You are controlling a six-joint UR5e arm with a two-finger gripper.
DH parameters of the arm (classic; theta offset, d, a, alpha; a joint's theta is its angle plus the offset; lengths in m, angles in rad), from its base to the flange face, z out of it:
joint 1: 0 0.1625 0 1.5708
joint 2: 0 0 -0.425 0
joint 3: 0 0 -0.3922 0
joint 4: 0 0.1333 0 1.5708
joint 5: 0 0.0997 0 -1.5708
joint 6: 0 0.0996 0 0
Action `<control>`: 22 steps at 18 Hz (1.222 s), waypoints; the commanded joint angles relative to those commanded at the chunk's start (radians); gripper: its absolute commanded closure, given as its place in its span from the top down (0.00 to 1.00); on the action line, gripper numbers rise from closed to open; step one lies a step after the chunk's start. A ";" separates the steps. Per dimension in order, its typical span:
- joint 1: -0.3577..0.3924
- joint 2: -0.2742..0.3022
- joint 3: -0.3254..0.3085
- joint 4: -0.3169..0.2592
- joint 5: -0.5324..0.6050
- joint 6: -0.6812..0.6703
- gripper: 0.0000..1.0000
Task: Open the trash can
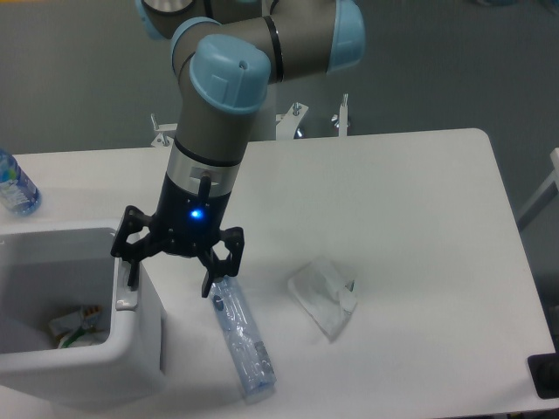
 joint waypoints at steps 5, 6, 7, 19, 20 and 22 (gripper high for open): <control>0.002 0.003 0.034 -0.002 0.002 0.000 1.00; 0.002 0.002 0.047 0.000 0.002 0.002 1.00; 0.002 0.000 0.061 -0.002 0.009 0.006 1.00; 0.141 0.008 0.166 -0.002 0.322 0.236 1.00; 0.159 0.006 0.166 -0.002 0.325 0.254 1.00; 0.186 0.005 0.158 -0.003 0.339 0.296 1.00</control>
